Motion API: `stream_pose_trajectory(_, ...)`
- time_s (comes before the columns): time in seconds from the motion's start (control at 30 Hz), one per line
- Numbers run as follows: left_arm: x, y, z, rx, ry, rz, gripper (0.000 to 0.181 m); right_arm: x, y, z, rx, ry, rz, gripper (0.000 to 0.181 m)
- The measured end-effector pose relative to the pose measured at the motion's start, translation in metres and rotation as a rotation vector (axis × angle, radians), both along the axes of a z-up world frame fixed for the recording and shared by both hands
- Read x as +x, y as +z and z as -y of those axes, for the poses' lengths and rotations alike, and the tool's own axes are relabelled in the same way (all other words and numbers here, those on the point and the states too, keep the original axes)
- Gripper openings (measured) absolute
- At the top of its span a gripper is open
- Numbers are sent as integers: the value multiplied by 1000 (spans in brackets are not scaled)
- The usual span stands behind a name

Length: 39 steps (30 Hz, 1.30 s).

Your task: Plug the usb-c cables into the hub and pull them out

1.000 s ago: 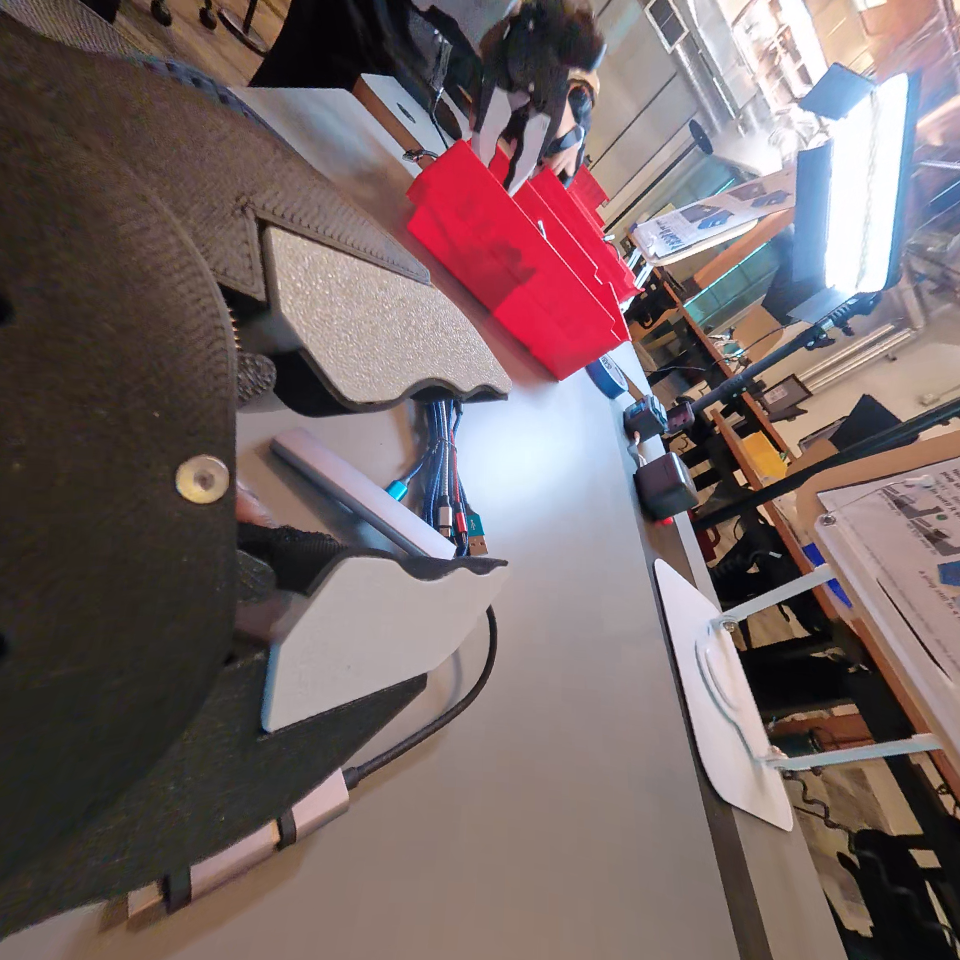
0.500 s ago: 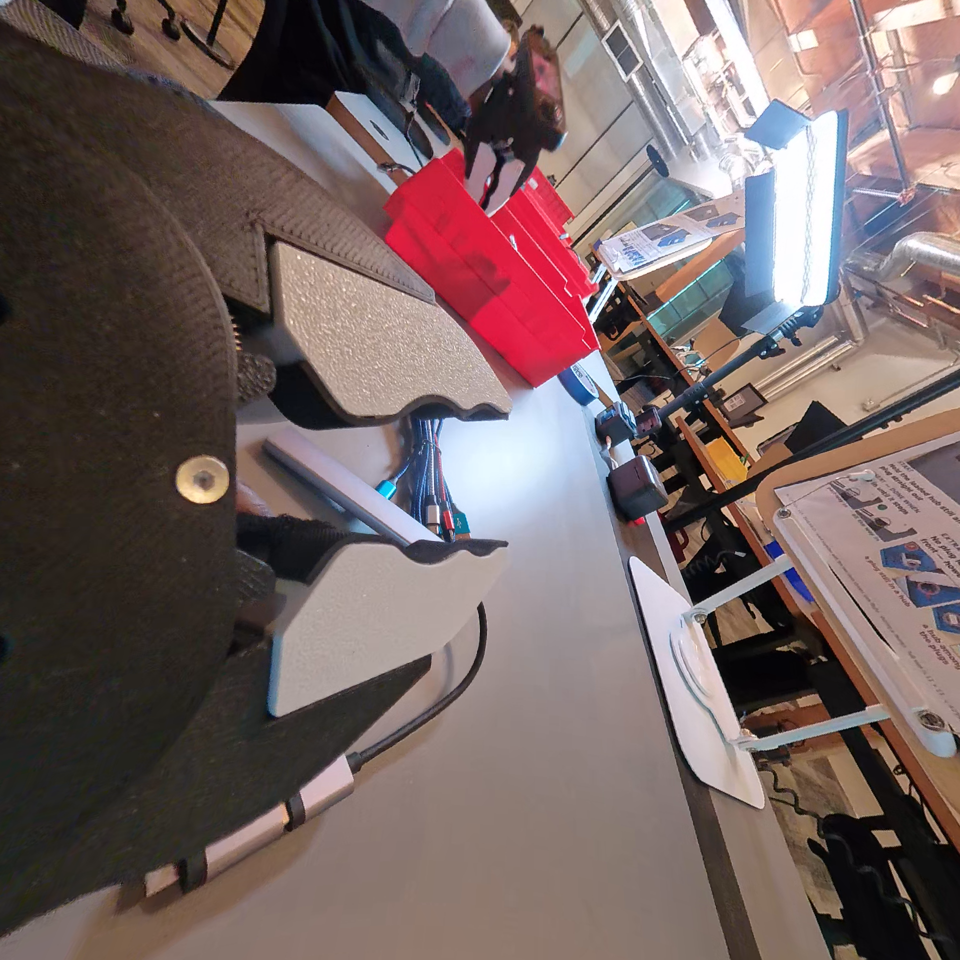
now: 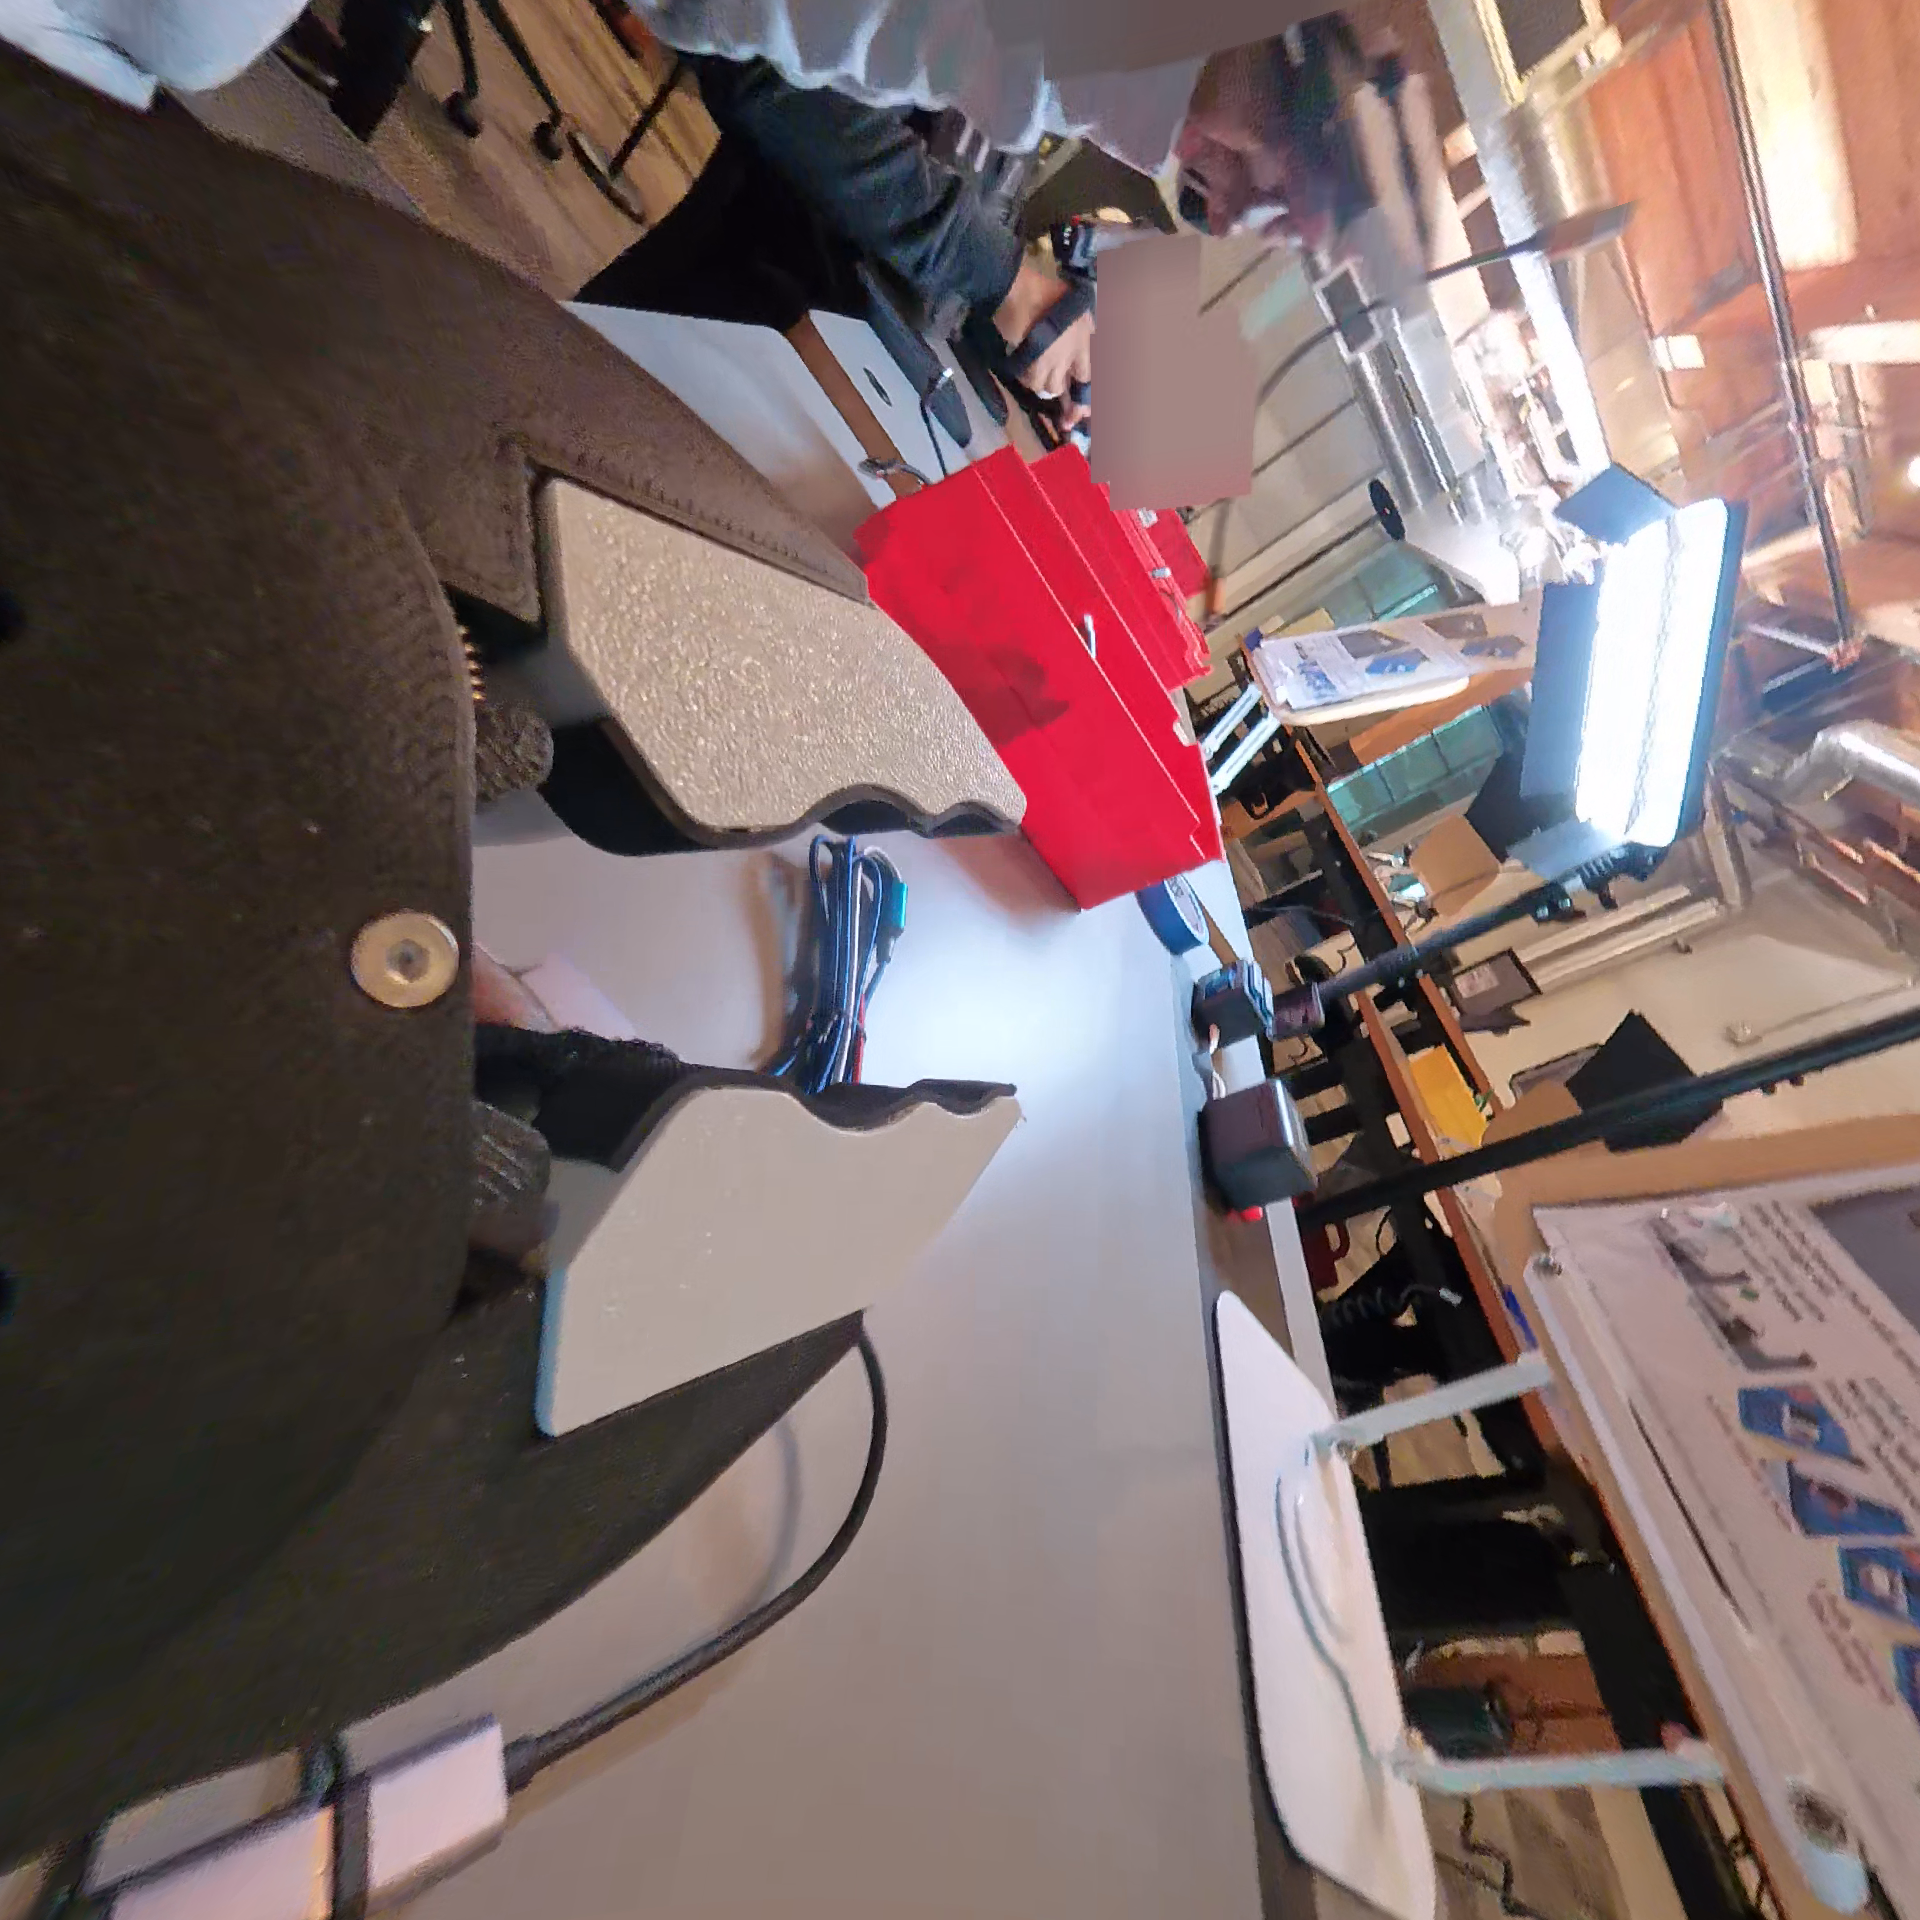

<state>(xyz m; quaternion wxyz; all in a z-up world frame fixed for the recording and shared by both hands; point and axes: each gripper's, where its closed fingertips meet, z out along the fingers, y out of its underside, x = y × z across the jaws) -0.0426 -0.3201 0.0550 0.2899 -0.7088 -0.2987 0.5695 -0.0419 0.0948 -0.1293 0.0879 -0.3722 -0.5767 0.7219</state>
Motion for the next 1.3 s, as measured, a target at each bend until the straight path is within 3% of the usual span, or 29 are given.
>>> stream_pose_trajectory(0.03,3,14,-20,103,-59,-88,4,3,3,5,3,19,-16,47)
stream_pose_trajectory(0.1,10,29,-59,291,-187,-208,4,11,10,15,-6,71,-47,50)
stream_pose_trajectory(0.17,13,28,-93,445,-288,-258,4,22,22,28,-33,131,-90,53)
stream_pose_trajectory(0.3,16,6,-155,656,-450,-244,4,43,47,48,-8,203,-234,60)
stream_pose_trajectory(0.5,18,-32,-215,843,-559,-128,4,80,78,67,129,291,-508,57)
stream_pose_trajectory(0.6,17,-46,-224,875,-554,-107,4,97,74,78,221,325,-582,54)
stream_pose_trajectory(0.83,18,-48,-226,973,-587,-99,4,85,32,87,449,220,-583,46)
stream_pose_trajectory(0.97,19,-48,-226,999,-607,-89,4,88,36,88,434,217,-631,22)
stream_pose_trajectory(1.1,18,-48,-222,1015,-599,-97,4,92,39,86,392,240,-622,24)
stream_pose_trajectory(1.2,18,-47,-220,1037,-605,-96,4,90,38,84,397,229,-607,13)
stream_pose_trajectory(1.3,17,-47,-218,1054,-604,-105,4,91,36,85,391,242,-611,19)
